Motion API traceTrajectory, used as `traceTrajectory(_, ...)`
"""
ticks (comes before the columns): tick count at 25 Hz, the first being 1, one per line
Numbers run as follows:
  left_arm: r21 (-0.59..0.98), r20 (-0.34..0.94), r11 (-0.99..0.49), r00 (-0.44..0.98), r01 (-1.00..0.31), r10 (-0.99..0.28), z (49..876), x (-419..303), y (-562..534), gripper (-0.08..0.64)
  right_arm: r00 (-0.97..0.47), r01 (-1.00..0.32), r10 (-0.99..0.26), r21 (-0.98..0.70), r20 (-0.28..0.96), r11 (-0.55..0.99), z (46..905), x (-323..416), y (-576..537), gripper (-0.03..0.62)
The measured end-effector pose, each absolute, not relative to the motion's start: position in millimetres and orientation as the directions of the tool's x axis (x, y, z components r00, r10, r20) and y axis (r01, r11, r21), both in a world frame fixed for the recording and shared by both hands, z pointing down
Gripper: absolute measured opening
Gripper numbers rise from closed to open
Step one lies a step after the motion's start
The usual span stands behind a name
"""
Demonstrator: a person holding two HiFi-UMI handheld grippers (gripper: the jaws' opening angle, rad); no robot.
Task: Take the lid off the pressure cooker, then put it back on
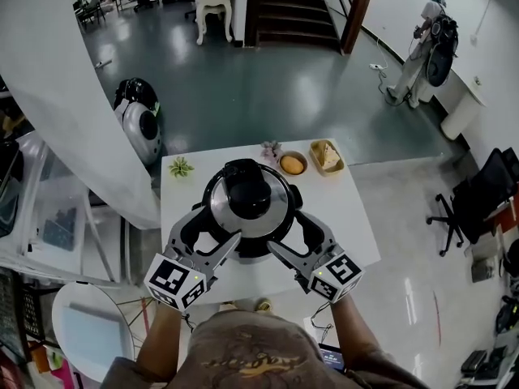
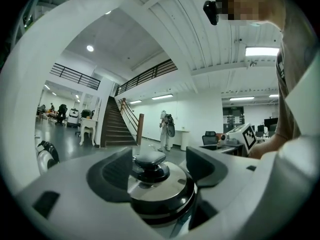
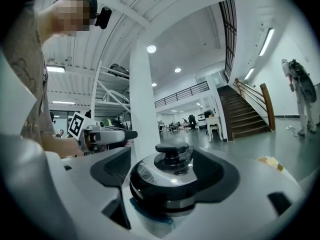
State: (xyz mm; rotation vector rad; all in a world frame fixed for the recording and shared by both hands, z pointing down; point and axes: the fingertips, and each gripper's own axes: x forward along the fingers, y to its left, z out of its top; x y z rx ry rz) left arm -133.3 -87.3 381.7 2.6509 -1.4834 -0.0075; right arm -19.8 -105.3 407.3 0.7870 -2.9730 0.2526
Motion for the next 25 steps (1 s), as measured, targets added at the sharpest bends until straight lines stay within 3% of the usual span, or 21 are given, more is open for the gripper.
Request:
traceTrajectory(4,0.057,0.087,-0.541,0.544,-0.839,-0.835,390.4,-129.7,-93.8,0.367,-0.897,-0.440,-0.427,-0.121,0.114,0.890,409.3,-25.2,-113.8,0.393)
traceTrajectory(25,0.001,0.277,-0.652,0.627,-0.758,-0.728,427.3,-116.3,-162.2,0.337,-0.946,-0.184,-0.171,-0.022,0.275,0.983,430.7,-74.5,-173.1,0.387)
